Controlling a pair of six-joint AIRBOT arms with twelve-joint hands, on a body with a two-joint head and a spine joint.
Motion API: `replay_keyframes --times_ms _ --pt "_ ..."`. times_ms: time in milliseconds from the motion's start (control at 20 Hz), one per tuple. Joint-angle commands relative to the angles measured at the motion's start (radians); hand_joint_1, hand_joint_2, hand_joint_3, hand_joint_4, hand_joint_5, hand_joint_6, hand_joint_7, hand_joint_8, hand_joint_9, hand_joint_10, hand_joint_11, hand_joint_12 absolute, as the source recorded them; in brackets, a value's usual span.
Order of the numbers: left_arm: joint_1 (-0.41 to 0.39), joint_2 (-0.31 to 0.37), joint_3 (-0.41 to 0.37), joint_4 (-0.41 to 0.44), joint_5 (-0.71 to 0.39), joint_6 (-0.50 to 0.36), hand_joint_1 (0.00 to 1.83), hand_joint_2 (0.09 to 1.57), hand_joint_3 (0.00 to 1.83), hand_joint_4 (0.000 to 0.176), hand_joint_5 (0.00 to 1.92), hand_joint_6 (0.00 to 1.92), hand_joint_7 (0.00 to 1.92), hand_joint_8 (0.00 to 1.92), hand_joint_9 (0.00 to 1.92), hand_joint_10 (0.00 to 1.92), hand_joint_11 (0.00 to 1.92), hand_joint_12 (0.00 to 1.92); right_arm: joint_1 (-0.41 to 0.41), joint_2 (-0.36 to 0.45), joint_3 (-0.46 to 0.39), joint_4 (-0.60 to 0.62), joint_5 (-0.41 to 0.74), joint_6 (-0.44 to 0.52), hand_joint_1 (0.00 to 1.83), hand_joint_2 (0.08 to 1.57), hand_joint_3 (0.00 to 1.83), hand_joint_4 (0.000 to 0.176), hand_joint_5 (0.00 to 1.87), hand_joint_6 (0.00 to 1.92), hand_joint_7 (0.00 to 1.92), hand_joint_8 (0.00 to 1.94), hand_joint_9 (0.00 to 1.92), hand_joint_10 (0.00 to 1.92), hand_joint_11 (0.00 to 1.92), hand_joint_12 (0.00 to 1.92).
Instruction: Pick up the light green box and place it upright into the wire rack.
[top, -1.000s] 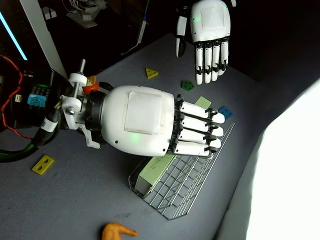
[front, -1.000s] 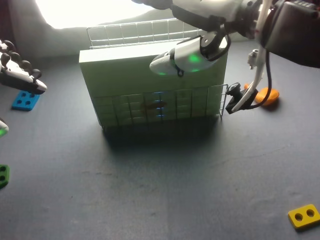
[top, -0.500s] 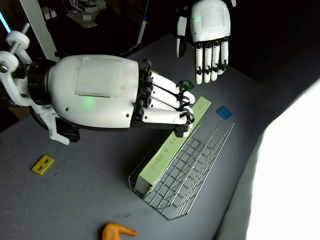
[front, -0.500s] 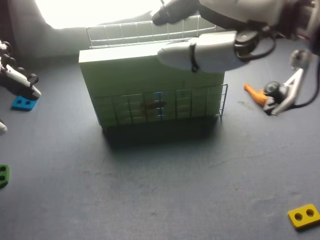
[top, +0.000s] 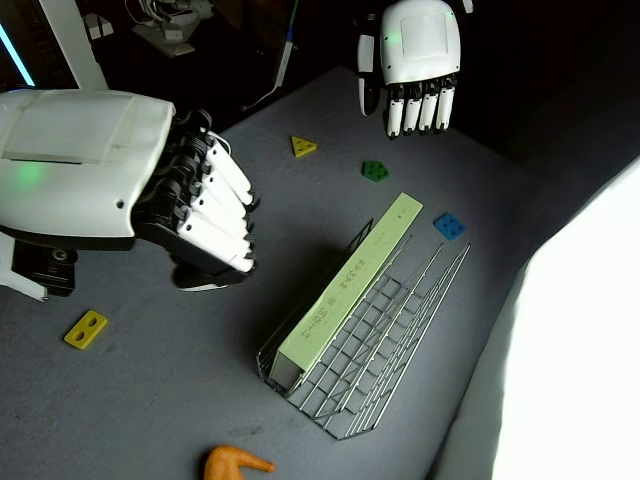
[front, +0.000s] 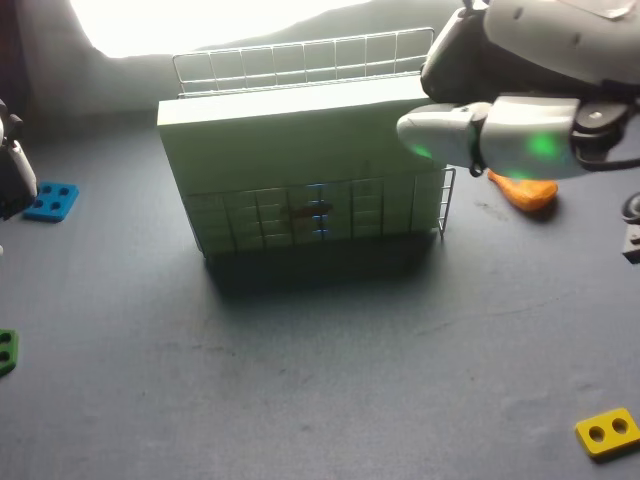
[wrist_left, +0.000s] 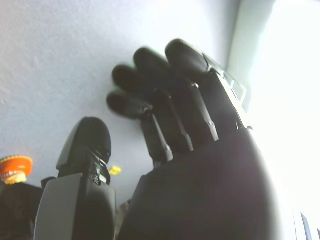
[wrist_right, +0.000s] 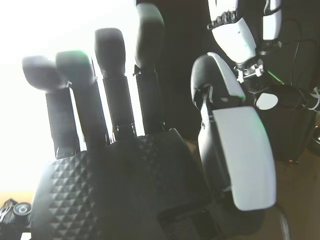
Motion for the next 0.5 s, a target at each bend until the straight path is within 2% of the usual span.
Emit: replay_keyframes --times_ms 0,100,250,450 --pt "-0.004 0.002 0.002 0.009 0.073 0.010 0.58 1.29 0.00 0.000 0.80 1.75 0.96 1.84 0.92 1.92 0.66 1.92 0.006 0.015 -0.014 -0.017 0.111 0.000 0.13 1.33 0.00 0.000 1.05 1.80 1.16 1.85 1.15 1.92 1.19 1.92" --pt "-0.007 0.002 0.012 0.009 0.073 0.013 0.53 1.30 0.00 0.000 0.79 1.74 0.96 1.80 0.89 1.92 0.66 1.92 0.001 0.022 -0.027 -0.021 0.103 0.000 0.13 1.33 0.00 0.000 1.07 1.83 1.20 1.90 1.18 1.92 1.23 1.92" --pt "-0.006 0.000 0.027 0.009 0.073 0.013 0.47 1.33 0.01 0.000 0.85 1.86 1.01 1.84 0.91 1.92 0.70 1.92 -0.019 0.023 -0.038 -0.038 0.117 0.000 0.15 1.34 0.00 0.000 1.07 1.91 1.19 1.94 1.19 1.92 1.22 1.92" --pt "-0.004 0.000 0.044 0.009 0.073 0.033 0.50 1.31 0.00 0.000 0.86 1.80 1.01 1.77 0.92 1.91 0.70 1.92 -0.025 0.024 -0.040 -0.044 0.118 0.000 0.12 1.35 0.00 0.000 1.05 1.92 1.18 1.93 1.19 1.92 1.17 1.92"
